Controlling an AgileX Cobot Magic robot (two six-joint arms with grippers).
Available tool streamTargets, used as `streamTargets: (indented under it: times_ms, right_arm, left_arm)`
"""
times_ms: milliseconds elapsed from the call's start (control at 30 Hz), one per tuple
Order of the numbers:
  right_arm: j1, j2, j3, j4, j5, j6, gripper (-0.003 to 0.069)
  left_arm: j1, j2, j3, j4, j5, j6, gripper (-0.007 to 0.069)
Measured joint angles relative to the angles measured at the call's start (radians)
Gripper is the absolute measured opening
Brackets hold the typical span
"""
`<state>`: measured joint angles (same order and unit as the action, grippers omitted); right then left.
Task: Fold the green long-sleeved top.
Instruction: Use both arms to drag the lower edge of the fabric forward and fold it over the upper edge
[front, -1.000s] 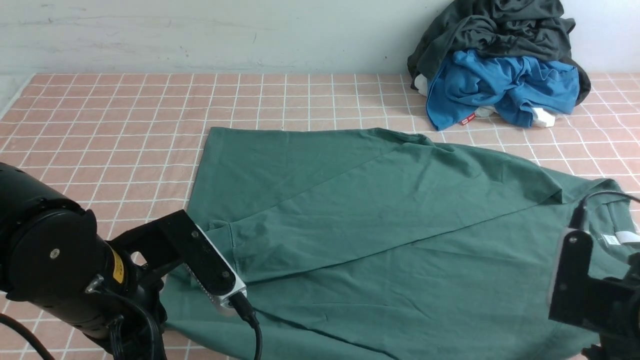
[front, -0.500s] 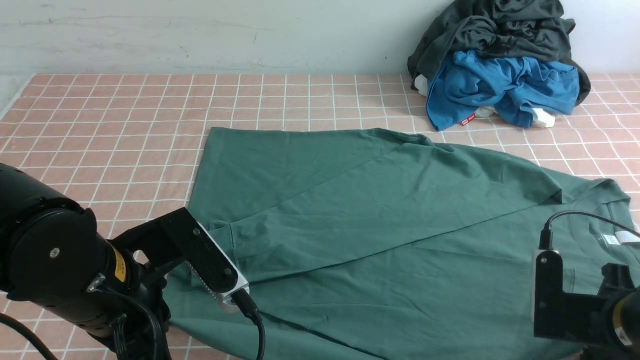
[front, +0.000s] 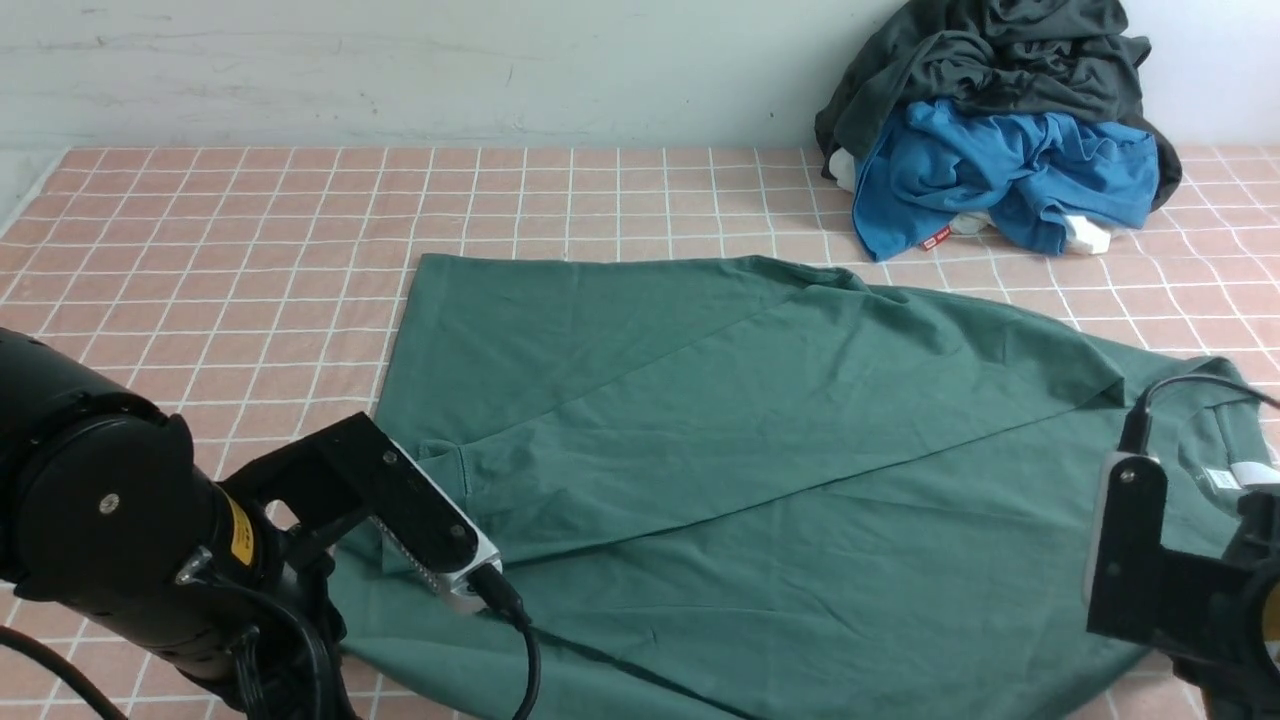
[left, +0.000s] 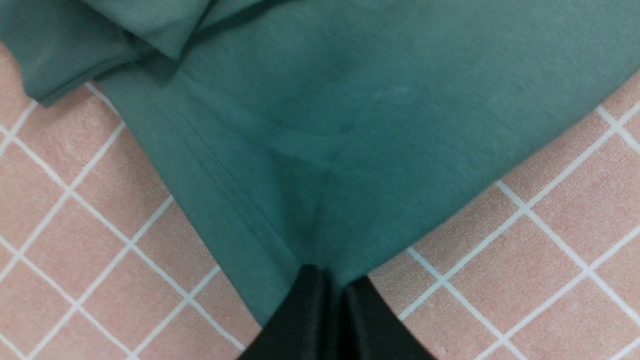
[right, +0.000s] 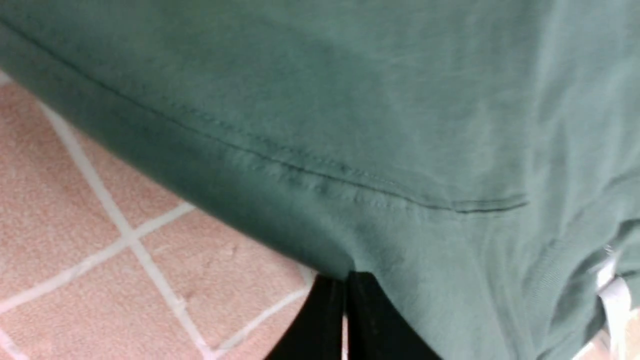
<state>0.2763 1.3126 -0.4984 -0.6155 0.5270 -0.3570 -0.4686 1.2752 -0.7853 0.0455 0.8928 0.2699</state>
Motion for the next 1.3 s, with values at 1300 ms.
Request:
streamTargets:
  times_ms: [1300]
  right_arm:
    - [-0.148,0.812,-1.064,-0.025,-0.031,0.466,0.0184]
  left_arm:
    - [0.319,0.960,-1.128,0.117,-0.248,-0.317,0.0234]
